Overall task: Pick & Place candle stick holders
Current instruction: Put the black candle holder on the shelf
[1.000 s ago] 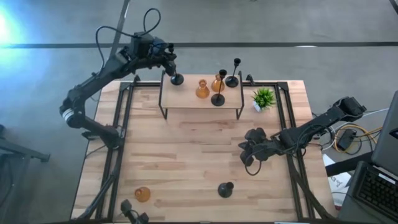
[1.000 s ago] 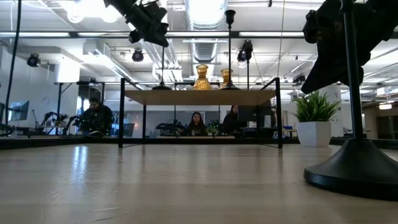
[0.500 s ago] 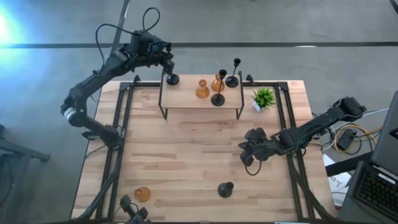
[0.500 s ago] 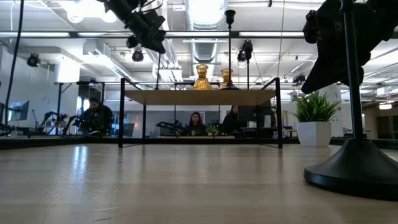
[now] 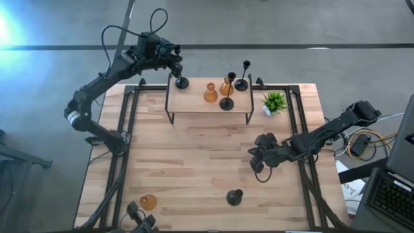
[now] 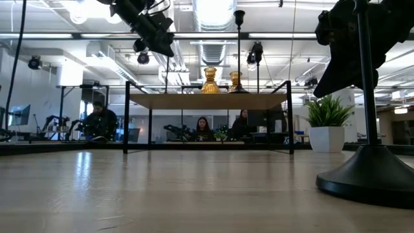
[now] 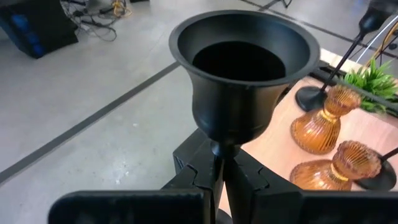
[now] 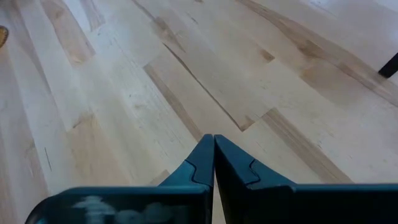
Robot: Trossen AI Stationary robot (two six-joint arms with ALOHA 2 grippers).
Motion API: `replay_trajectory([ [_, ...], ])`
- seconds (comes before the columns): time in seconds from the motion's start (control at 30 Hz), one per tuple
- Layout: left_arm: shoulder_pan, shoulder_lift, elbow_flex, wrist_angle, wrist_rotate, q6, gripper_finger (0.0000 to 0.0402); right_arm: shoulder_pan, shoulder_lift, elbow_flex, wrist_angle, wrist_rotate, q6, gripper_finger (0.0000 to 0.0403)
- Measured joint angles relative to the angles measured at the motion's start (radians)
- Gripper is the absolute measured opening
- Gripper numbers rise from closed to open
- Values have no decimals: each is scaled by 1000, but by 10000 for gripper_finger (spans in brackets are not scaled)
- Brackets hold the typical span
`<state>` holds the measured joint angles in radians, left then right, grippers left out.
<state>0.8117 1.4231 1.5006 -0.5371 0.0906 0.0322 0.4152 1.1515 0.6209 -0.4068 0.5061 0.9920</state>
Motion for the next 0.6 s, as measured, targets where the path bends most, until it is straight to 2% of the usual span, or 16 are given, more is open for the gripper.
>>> replay_trajectory([
  [0.6, 12, -35, -36, -37, 0, 11, 18, 0, 0, 0, 0, -1, 1, 8],
])
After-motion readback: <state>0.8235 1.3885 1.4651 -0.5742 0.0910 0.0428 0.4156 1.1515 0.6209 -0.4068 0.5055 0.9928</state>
